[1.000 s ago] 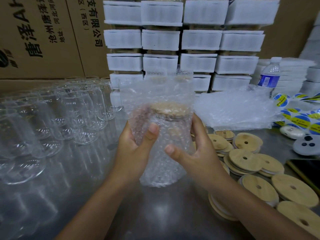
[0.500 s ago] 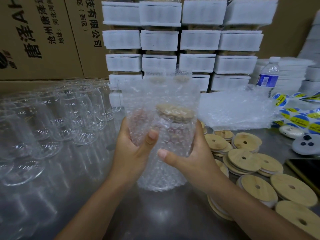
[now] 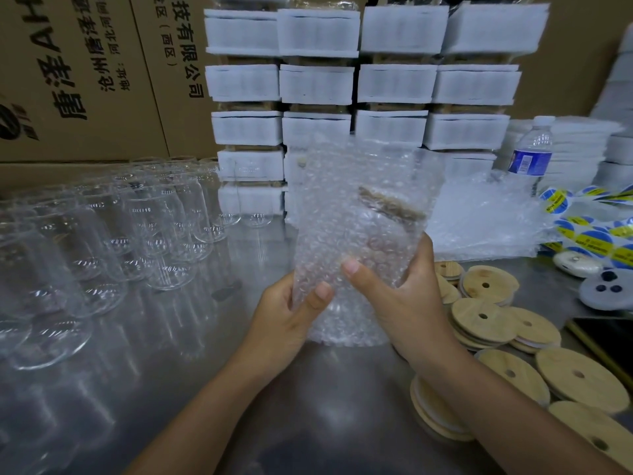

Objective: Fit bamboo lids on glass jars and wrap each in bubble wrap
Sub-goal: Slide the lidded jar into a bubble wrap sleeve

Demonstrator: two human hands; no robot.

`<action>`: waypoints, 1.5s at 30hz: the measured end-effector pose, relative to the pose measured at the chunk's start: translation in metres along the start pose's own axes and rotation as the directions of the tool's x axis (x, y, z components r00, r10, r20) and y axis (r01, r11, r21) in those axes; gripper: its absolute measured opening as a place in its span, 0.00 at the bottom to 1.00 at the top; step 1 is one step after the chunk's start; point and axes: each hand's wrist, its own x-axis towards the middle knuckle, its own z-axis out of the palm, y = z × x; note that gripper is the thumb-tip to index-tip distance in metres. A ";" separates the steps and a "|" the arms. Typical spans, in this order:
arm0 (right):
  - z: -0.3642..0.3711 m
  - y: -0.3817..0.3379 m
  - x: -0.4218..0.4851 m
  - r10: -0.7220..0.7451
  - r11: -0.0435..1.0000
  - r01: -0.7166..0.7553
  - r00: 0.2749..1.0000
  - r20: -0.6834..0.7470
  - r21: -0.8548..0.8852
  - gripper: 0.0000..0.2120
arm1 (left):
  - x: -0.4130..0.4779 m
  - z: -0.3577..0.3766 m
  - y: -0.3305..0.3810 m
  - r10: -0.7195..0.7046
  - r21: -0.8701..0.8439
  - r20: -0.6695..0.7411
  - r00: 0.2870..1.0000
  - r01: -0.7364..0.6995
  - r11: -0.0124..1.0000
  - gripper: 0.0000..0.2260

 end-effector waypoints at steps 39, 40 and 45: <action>0.005 0.004 -0.004 -0.021 1.000 0.021 1.000 -0.023 0.008 0.36 | -0.001 0.001 -0.004 -0.071 -0.114 -0.001 0.997 0.071 0.991 0.36; 0.006 0.004 -0.004 -0.021 1.000 0.021 1.000 -0.014 0.017 0.38 | -0.001 0.001 -0.004 -0.081 -0.114 0.004 0.997 0.081 0.990 0.36; 0.008 0.005 -0.004 -0.015 1.000 0.015 0.999 0.051 0.007 0.42 | -0.002 -0.003 -0.004 -0.110 -0.131 0.028 0.994 0.112 0.985 0.36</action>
